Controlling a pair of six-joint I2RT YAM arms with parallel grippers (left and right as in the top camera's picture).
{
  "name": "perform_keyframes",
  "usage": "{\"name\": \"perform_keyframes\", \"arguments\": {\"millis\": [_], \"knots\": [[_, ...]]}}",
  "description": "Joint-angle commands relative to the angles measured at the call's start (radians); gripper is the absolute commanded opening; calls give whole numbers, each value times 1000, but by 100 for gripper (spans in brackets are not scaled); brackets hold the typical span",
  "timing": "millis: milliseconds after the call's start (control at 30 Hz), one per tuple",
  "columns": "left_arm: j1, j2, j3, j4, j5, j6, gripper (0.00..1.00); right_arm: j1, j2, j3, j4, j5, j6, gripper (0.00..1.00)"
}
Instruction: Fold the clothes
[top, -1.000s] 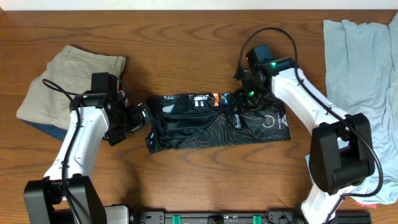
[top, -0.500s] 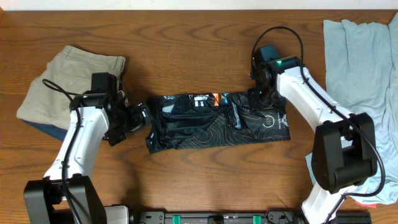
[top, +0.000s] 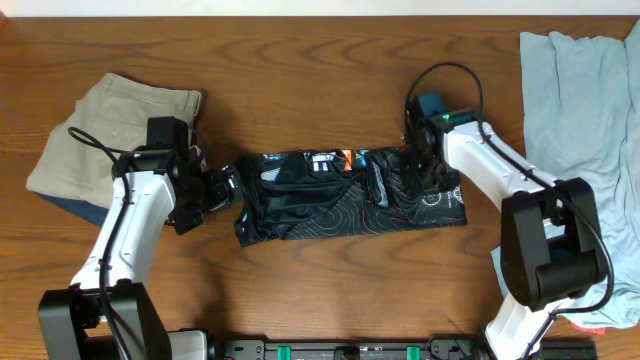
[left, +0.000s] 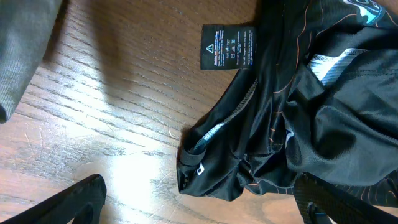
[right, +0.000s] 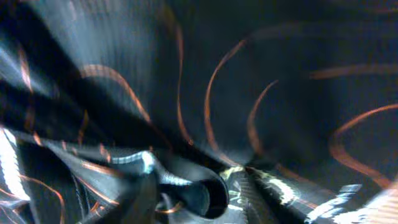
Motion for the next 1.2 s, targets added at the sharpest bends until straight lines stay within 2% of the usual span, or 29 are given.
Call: {"name": "perform_keyframes", "arguments": {"millis": [0, 267, 467, 633, 667, 767, 800, 900, 1033, 1167], "knots": [[-2, -5, -16, -2, 1, 17, 98, -5, -6, -17, -5, -112, -25, 1], [-2, -5, -16, -2, 1, 17, 98, -5, -6, -17, -25, -475, -258, 1], [-2, -5, -16, -2, 1, 17, 98, -5, -6, -17, -116, -505, -356, 1], [-2, -5, -16, -2, 1, 17, 98, -5, -6, -17, -171, -502, -381, 1], [-2, -5, -16, -2, 1, 17, 98, -5, -6, -17, -171, -498, -381, 3], [-2, -5, -16, -2, 1, 17, 98, -5, -6, -17, -156, -497, -381, 31], [-2, -5, -16, -2, 1, 17, 98, -5, -6, -17, -147, -498, -380, 37], [-2, -5, -16, -3, 1, 17, 98, -5, -6, -13, -132, -510, -372, 40], [-2, -5, -16, -2, 1, 22, 98, -7, -6, 6, -127, -508, -343, 38], [-2, -5, -16, 7, 2, 100, 98, -20, -18, 42, -130, -416, -240, 37]]}}
